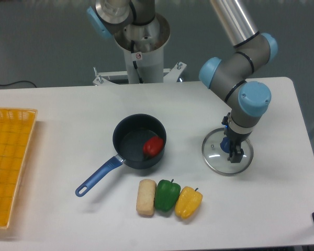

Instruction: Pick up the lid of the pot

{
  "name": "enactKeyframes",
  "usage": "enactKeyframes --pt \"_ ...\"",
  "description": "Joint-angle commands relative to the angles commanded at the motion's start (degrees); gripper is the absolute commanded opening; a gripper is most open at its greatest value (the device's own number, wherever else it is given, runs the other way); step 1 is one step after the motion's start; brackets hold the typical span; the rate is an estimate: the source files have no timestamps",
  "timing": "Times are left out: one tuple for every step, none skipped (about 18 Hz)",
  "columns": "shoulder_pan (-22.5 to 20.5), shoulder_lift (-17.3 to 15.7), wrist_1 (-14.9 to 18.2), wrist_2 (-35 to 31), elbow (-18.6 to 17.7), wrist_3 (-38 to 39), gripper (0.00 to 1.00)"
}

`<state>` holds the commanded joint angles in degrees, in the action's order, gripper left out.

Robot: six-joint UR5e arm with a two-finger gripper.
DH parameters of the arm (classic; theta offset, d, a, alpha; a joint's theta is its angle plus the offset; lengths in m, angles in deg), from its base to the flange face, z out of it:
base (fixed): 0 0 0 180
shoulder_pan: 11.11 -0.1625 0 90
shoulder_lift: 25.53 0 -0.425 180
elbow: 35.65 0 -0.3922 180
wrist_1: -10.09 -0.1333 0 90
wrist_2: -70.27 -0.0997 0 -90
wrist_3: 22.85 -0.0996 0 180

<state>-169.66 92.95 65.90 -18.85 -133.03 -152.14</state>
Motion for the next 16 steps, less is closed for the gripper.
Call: enactKeyframes --pt "0.09 0.00 0.09 0.00 0.00 0.00 0.81" --pt "0.00 0.00 0.00 0.00 0.00 0.00 0.74" --pt "0.00 0.00 0.00 0.00 0.00 0.00 0.70" --pt "0.00 0.00 0.00 0.00 0.00 0.00 0.68" --pt "0.00 0.00 0.00 -0.09 0.00 0.00 0.66" --pt "0.00 0.00 0.09 -0.09 0.00 0.00 0.64" --pt "0.00 0.00 0.09 -0.09 0.09 0.00 0.59" --pt "0.00 0.00 0.09 -0.09 0.09 0.00 0.54" --pt "0.00 0.00 0.09 -0.09 0.09 0.00 0.49" --pt "0.00 0.00 0.09 -0.17 0.09 0.00 0.45" --pt "0.00 -0.09 0.09 -0.18 0.09 0.00 0.43" --pt "0.00 -0.09 0.09 -0.18 0.09 0.00 0.42" --pt "0.00 -0.09 0.09 -0.18 0.17 -0.09 0.41" --pt "0.00 -0.17 0.09 -0.18 0.09 -0.09 0.41" --pt "-0.09 -0.18 0.09 -0.18 0.17 -0.09 0.41" --pt "-0.09 -0.26 0.09 -0.26 0.17 -0.09 0.41"
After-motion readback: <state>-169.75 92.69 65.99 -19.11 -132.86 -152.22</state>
